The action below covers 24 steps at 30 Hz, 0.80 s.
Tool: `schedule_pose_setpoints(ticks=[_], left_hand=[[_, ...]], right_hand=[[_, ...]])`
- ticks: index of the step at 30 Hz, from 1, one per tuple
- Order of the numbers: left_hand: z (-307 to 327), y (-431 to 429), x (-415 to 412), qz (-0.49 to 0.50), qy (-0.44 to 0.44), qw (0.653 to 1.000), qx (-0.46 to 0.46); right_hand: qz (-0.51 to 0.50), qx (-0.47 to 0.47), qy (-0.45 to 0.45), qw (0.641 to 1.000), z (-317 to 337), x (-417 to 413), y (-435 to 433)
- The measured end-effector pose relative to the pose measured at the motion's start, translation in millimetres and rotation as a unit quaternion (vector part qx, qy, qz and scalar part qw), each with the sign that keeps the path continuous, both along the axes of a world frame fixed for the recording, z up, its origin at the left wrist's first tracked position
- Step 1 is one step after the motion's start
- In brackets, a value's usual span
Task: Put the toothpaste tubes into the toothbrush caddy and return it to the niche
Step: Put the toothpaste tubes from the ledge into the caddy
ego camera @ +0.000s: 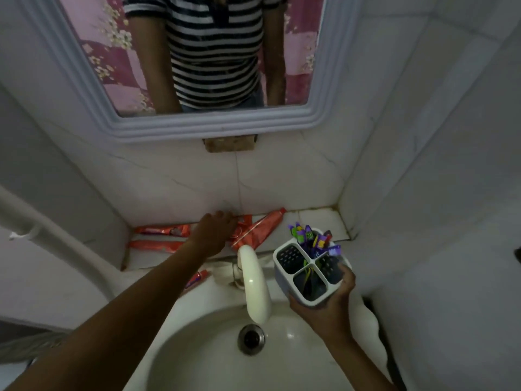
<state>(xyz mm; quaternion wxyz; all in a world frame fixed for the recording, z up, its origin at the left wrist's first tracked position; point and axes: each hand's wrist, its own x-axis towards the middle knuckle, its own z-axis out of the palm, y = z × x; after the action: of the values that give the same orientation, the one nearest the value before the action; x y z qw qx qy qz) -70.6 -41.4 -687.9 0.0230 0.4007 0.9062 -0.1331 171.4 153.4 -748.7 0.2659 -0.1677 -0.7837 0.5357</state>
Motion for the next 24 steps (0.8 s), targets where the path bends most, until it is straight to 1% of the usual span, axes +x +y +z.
schedule_pose_setpoints(ticks=[2, 5, 10, 12, 13, 16, 17, 18, 21, 24], left_hand=[[0.6, 7.2, -4.2, -0.016, -0.009, 0.999, -0.038], [3.6, 15.0, -8.4, -0.008, -0.011, 0.994, -0.107], [11.0, 15.1, -11.0, 0.023, -0.030, 0.991, -0.128], [19.0, 6.7, -14.9, 0.048, -0.050, 0.992, -0.104], [24.3, 1.0, -16.9, 0.057, -0.061, 0.994, -0.075], [38.5, -17.0, -23.7, 0.093, -0.073, 0.991, 0.067], [41.4, -21.7, -24.7, 0.101, -0.066, 0.989, 0.086], [42.9, -24.9, -25.0, 0.096, -0.064, 0.990, 0.075], [37.0, -26.6, -18.6, 0.078, -0.099, 0.992, -0.020], [22.3, -16.6, -7.7, 0.057, -0.072, 0.994, -0.057]], right_hand=[[-0.001, 0.001, -0.002, 1.000, -6.9, -0.9, 1.9], [-0.034, -0.015, -0.025, 0.999, -14.4, -3.7, 0.2], [-0.026, -0.037, -0.033, 0.998, -17.2, -1.4, 0.4], [-0.026, -0.033, -0.031, 0.999, -14.2, -0.9, -0.3], [-0.026, -0.031, -0.027, 0.999, -12.7, -0.7, -1.0], [-0.030, -0.035, -0.015, 0.999, -8.6, -2.6, -2.3], [-0.030, -0.035, -0.010, 0.999, -8.2, -3.6, -3.2], [-0.031, -0.036, -0.005, 0.999, -8.3, -4.3, -4.2], [-0.032, -0.035, 0.007, 0.999, -4.7, -5.2, -8.3], [-0.031, -0.027, 0.011, 0.999, -2.0, -5.3, -9.2]])
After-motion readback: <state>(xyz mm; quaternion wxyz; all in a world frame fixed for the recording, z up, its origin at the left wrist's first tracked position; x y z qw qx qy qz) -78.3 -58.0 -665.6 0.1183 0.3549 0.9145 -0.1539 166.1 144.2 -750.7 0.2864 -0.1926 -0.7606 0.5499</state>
